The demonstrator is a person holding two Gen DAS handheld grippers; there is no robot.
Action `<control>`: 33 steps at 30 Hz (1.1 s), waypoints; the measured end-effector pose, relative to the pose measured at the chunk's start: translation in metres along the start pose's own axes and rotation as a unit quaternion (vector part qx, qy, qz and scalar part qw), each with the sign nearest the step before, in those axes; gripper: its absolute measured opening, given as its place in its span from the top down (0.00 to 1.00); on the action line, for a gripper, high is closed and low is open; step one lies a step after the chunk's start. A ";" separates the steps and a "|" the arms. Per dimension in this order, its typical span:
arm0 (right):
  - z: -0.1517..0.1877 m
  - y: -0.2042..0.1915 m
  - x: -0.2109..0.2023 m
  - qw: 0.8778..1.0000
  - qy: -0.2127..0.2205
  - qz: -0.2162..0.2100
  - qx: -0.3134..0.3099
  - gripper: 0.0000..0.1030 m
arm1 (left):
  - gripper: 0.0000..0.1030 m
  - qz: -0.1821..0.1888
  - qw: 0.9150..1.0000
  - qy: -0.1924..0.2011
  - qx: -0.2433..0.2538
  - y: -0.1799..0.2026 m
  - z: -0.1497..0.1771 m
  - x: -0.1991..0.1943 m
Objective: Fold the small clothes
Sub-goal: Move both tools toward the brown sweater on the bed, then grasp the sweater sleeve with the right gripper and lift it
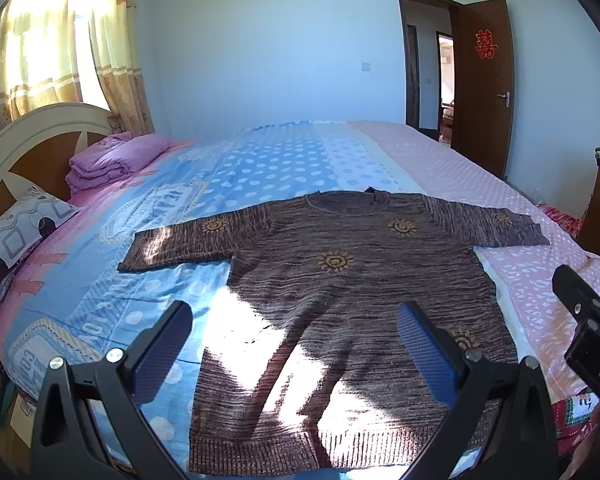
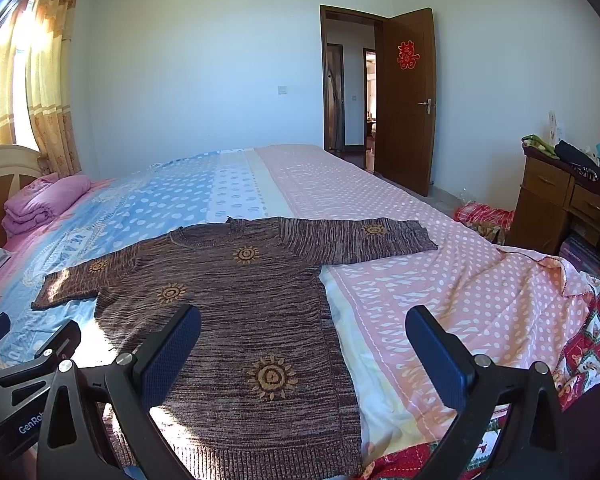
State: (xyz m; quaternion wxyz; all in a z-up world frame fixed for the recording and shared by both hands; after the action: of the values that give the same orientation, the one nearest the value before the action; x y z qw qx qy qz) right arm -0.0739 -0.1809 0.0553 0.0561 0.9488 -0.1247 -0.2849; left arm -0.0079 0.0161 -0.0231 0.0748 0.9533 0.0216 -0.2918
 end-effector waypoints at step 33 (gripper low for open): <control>-0.055 0.240 0.260 0.974 -0.092 0.015 0.204 0.44 | 0.00 -0.021 0.998 -0.060 0.007 -0.019 -0.085 0.211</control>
State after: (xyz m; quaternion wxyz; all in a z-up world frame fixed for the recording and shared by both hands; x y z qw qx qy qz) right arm 0.1175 -0.4798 0.0067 -0.1464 0.9080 -0.1992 -0.3382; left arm 0.2119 0.0470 -0.0742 0.0635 0.9340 0.0349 -0.3499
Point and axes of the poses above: each gripper's, at about its wrist camera, not at the fingertips, and x roughly the way its jaws point, y to its right, z to its underside, the point moved 2 cm from there along x, roughly the way its jaws point, and after that the axes turned 14 degrees about -x, right-handed, at the moved point
